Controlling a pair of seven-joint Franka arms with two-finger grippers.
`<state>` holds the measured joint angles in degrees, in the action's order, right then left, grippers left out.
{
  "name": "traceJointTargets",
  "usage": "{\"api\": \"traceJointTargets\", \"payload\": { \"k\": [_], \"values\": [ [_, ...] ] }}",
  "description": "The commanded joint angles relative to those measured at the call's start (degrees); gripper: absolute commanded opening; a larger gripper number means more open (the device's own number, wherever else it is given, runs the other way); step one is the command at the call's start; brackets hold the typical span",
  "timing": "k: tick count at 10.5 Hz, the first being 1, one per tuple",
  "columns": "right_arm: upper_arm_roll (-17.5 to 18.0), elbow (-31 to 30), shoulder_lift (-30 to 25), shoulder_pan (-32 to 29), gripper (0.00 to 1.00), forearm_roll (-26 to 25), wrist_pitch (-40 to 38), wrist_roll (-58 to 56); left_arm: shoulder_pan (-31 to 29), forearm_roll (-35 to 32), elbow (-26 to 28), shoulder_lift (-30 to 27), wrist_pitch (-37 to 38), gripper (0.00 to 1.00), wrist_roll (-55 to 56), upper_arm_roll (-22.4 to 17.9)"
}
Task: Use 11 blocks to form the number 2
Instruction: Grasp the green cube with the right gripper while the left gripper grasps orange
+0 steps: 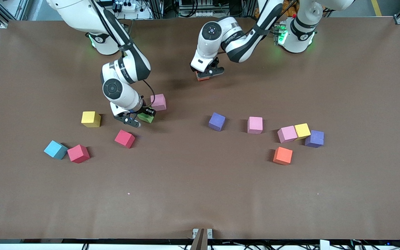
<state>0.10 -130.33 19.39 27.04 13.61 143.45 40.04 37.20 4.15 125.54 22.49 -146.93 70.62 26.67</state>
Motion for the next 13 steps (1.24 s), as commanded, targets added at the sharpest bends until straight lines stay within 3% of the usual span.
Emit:
{"api": "traceJointTargets", "payload": {
  "k": [1,4,7,10,13],
  "values": [
    [-0.01,-0.63,-3.21,-3.21,0.3,1.15,-0.71,-2.32,0.76,0.33,-1.69,-0.08,3.56,0.0,-9.15,-1.79],
    [-0.1,1.38,-7.77,-9.0,0.3,1.07,-11.05,-9.78,1.82,0.24,-4.41,1.24,9.01,0.0,-11.39,-2.06],
    [-0.19,4.11,-9.98,-12.87,0.31,0.98,-18.1,-14.36,2.43,0.24,-4.69,1.94,9.38,0.0,-17.69,-2.5],
    [-0.19,4.38,-11.39,-13.94,0.31,0.8,-20.05,-19.55,5.33,0.15,-7.57,3.78,9.38,0.0,-21.58,-6.54],
    [-0.36,4.3,-11.48,-14.03,0.31,0.01,-20.14,-26.99,5.6,0.33,-8.2,4.49,9.38,0.0,-20.88,-6.72]
  ]
}}
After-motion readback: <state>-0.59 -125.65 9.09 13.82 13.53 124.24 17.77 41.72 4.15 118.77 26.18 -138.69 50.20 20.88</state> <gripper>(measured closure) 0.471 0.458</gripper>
